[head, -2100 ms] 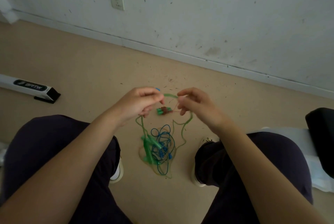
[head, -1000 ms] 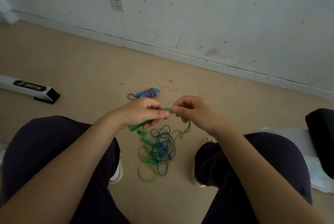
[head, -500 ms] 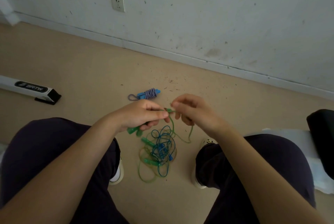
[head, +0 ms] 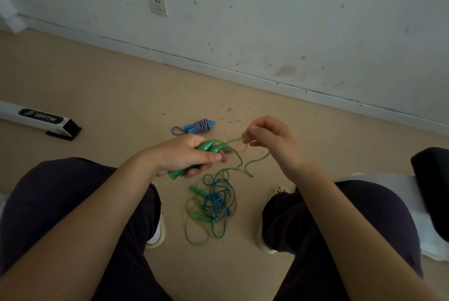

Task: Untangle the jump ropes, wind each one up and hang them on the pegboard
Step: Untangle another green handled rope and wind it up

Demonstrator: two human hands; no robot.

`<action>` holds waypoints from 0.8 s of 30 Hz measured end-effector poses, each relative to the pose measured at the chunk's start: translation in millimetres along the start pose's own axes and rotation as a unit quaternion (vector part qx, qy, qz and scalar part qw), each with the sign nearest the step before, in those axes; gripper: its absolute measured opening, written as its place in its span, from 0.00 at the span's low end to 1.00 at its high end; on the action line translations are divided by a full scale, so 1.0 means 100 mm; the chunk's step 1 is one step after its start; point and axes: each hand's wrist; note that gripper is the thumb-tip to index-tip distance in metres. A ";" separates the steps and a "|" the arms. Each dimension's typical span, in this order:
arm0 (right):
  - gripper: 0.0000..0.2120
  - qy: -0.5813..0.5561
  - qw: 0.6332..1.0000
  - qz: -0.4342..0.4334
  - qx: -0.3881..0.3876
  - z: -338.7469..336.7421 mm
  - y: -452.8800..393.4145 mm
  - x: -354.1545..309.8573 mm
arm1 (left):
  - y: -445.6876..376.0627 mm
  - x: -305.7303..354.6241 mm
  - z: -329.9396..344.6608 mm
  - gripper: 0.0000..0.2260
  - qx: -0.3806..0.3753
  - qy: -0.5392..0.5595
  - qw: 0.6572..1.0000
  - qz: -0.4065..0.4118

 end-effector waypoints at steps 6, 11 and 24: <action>0.08 0.101 0.981 0.015 -0.164 0.17 0.05 0.09 | -0.03 -0.02 0.05 0.11 -0.013 -0.019 1.000 -0.017; 0.03 0.084 0.988 0.026 -0.130 0.07 0.02 0.06 | -0.02 0.00 0.00 0.10 -0.006 -0.022 1.000 -0.010; 0.07 0.046 0.983 -0.011 -0.179 0.13 0.05 0.09 | 0.01 0.05 0.10 0.14 -0.018 -0.019 0.999 -0.025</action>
Point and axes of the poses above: each hand's wrist, its own y-axis away from the middle knuckle, its own z-axis out of the palm, x = y × z, and after that the axes turned 2 degrees about x, right-handed
